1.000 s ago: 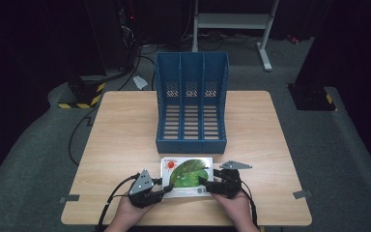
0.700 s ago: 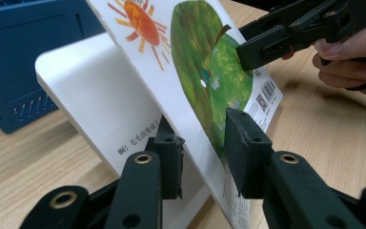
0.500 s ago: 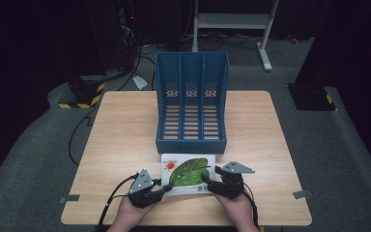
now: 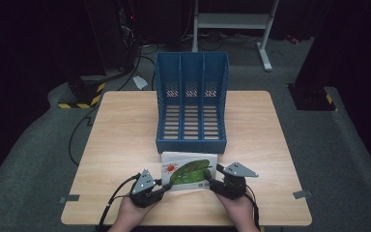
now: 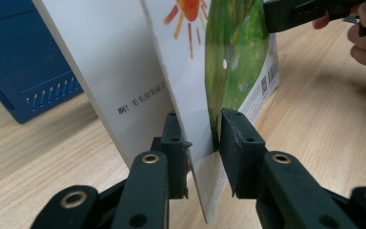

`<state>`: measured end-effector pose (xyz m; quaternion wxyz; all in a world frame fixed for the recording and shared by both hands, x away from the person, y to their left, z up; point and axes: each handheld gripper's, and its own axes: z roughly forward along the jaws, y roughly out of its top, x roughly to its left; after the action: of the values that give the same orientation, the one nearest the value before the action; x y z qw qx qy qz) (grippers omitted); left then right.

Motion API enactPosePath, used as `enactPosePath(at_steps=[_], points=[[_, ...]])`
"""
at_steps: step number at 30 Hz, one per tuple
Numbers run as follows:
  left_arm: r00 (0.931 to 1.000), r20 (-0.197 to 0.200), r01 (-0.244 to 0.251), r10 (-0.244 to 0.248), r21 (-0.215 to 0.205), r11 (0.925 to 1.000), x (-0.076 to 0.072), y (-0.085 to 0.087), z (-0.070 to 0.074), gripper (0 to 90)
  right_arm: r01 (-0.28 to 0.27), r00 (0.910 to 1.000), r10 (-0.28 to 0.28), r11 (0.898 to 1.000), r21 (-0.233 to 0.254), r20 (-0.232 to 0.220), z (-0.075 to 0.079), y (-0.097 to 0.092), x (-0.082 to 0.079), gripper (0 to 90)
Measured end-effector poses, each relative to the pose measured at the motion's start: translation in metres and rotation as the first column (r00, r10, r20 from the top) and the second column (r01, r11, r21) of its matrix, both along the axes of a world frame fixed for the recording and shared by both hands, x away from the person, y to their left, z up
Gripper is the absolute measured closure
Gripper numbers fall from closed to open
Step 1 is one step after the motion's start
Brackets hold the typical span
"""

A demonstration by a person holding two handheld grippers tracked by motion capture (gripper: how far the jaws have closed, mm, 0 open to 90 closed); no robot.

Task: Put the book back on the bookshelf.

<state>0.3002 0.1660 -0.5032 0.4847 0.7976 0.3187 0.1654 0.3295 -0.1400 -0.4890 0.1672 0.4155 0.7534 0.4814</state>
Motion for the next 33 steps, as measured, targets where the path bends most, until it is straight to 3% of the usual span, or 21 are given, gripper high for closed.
enactPosePath(at_steps=[10, 15, 25, 33], points=[[0.9998, 0.014, -0.014, 0.013, 0.038, 0.9992, 0.001, -0.003, -0.003, 73.8, 0.009, 0.9993, -0.009, 1.000, 0.003, 0.036, 0.003, -0.002, -0.005, 42.0], [1.0000, 0.002, -0.007, 0.007, 0.066, 0.9978, 0.003, -0.005, -0.007, 74.1, 0.010, 0.9981, -0.010, 1.000, 0.001, 0.061, 0.004, -0.003, -0.008, 42.5], [0.9998, -0.005, -0.018, 0.019, 0.088, 0.9960, 0.005, -0.008, -0.010, 73.8, 0.008, 0.9928, -0.009, 1.000, 0.010, 0.120, 0.010, -0.005, -0.016, 43.8], [0.9999, -0.003, -0.015, 0.015, 0.109, 0.9939, 0.006, -0.007, -0.011, 73.3, 0.004, 0.9907, -0.005, 1.000, 0.009, 0.136, 0.011, -0.005, -0.018, 44.0]])
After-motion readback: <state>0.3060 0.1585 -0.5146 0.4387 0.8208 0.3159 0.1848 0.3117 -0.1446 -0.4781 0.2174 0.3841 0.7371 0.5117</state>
